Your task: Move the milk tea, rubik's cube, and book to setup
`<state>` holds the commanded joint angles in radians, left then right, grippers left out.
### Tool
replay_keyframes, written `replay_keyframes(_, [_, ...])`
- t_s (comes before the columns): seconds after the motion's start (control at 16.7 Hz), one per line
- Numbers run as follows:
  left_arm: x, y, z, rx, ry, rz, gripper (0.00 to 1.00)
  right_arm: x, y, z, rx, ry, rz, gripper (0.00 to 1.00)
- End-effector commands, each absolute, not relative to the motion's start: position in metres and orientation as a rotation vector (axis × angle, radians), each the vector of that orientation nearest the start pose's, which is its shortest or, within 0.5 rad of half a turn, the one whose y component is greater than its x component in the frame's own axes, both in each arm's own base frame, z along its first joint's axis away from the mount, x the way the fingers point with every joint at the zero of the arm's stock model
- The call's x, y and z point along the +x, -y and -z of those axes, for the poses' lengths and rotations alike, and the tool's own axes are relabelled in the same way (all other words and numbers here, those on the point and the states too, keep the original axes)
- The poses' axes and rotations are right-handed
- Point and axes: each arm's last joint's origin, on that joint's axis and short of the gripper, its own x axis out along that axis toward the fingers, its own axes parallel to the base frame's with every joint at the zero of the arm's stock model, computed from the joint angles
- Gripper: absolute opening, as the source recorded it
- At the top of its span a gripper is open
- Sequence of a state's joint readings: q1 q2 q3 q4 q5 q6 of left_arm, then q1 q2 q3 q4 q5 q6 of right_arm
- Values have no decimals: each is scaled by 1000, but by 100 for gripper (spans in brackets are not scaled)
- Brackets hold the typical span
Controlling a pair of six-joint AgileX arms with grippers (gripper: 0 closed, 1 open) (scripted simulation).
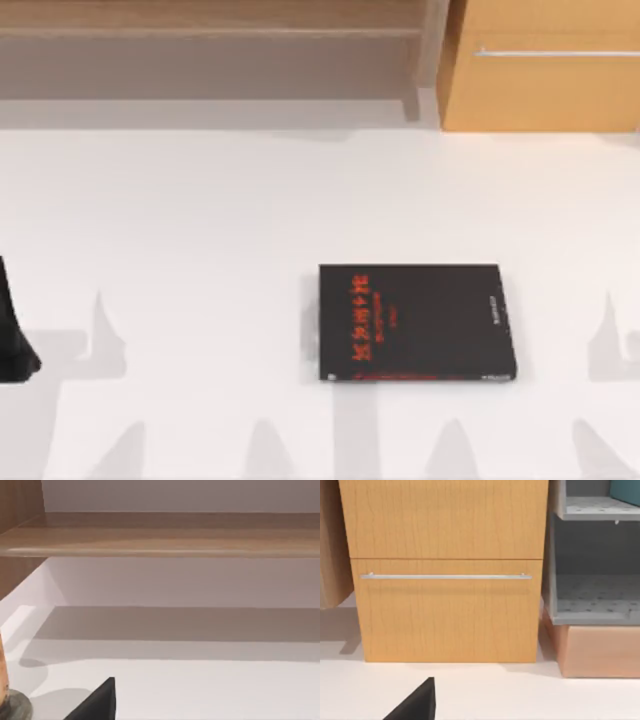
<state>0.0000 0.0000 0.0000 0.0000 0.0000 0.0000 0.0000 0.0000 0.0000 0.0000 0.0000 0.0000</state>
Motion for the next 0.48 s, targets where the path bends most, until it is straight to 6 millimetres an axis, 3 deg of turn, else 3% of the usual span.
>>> replay_keyframes(0.3, [106,1,-160,0,0,0,100,106,1,-160,0,0,0,100])
replay_keyframes(0.48, [106,1,-160,0,0,0,100,106,3,-179,-2,29,2,100])
